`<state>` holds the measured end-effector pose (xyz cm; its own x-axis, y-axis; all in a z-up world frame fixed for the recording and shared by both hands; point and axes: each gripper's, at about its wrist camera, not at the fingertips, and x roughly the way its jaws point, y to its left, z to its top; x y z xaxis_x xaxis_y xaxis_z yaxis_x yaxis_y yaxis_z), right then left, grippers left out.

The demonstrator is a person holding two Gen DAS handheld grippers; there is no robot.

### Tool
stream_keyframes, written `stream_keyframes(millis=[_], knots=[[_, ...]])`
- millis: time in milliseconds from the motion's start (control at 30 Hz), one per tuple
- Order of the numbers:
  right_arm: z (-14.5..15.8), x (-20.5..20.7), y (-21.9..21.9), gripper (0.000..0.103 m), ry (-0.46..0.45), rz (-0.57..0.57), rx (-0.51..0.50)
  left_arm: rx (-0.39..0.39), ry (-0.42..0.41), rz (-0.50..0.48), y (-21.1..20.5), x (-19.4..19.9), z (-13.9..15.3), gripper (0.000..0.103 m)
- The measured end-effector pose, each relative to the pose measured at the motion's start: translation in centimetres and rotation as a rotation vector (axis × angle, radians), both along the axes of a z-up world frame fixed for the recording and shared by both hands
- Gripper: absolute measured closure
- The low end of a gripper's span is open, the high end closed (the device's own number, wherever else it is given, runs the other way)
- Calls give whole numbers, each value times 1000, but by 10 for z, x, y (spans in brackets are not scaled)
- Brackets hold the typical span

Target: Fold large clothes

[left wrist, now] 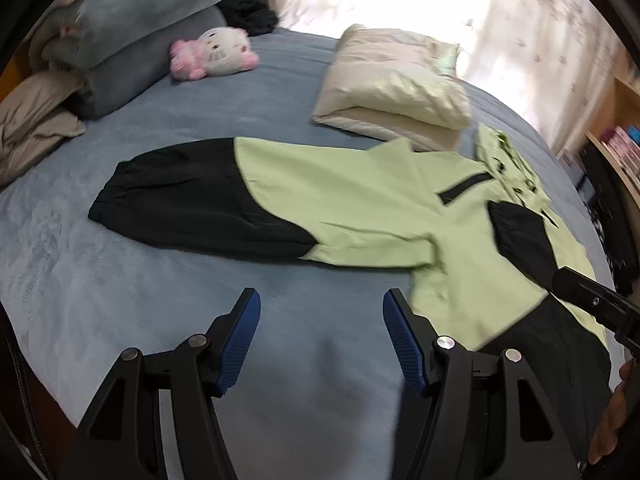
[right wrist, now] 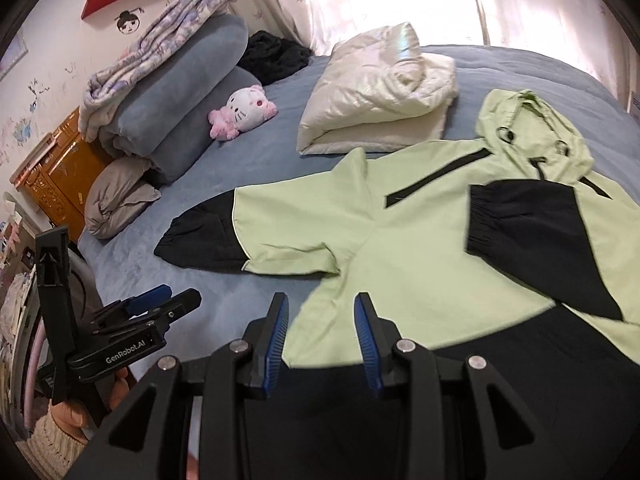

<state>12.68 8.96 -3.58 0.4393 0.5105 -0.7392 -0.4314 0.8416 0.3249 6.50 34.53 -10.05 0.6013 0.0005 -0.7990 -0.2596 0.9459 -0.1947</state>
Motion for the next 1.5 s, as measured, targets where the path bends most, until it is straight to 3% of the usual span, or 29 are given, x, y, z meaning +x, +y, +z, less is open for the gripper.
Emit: stream_keyframes(millis=[100,400,533,633,767,833,900,1000,1200,1367,1500], knots=[[-6,10,19,69,-18,4,-7,-48,0,40,28,10,-14,41],[-44,40,66,69,0,25,-47,-341,-19,256,132,25,-77,41],[-59,49,82,69,20,41,-62,-466,-43,309,160,26,-101,41],[-66,52,87,69,32,47,-56,-503,-73,338,169,30,-109,41],[-75,54,86,69,62,39,-40,-492,-90,372,177,48,-114,41],[-79,54,82,69,84,29,-24,-467,-96,388,178,58,-116,47],[-82,54,77,69,111,19,-3,-418,-85,419,179,64,-119,83],[-84,50,69,69,133,10,20,-438,-79,442,182,67,-121,98],[-73,39,45,69,140,-7,73,-281,-146,358,143,66,-62,101],[-56,31,16,69,127,-55,135,-162,-216,208,76,72,8,101],[-37,18,-18,69,88,-101,169,-116,-230,80,17,75,50,101]])
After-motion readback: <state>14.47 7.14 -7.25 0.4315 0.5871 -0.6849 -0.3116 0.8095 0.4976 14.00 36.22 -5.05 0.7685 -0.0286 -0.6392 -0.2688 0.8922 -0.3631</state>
